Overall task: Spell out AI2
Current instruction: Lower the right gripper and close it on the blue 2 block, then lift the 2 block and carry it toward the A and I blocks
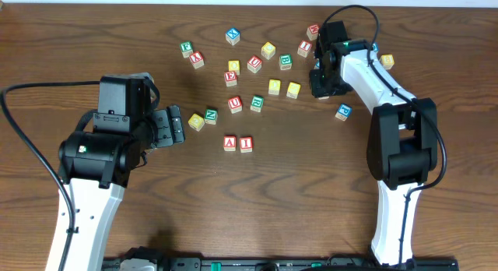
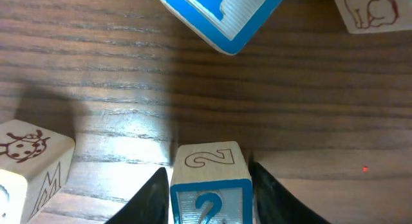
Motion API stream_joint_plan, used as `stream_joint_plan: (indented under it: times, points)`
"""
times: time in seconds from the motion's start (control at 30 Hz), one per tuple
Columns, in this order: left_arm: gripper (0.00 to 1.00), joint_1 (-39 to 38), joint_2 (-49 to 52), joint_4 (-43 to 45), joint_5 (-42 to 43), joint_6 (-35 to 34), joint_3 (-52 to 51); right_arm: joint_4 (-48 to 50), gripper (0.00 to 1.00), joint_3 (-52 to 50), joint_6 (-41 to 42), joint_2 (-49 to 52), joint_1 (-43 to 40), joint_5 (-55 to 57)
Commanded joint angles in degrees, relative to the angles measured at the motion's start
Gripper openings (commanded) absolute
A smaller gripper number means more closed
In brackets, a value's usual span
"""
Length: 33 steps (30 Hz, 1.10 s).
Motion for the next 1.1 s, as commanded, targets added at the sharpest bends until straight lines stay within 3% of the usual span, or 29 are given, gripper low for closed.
stream_joint_plan:
  times: [0.0, 0.7, 1.07]
  points:
    - [0.89, 0.26, -0.35, -0.15, 0.28, 0.72, 0.04, 0.04, 0.31, 1.11, -0.11, 0.31, 0.46, 0.72]
    - [0.89, 0.26, -0.35, -0.15, 0.28, 0.72, 0.04, -1.68, 0.21, 1.14, 0.31, 0.11, 0.46, 0.68]
    - [0.89, 0.26, -0.35, -0.15, 0.28, 0.72, 0.04, -4.39, 0.18, 1.16, 0.33, -6.34, 0.52, -0.44]
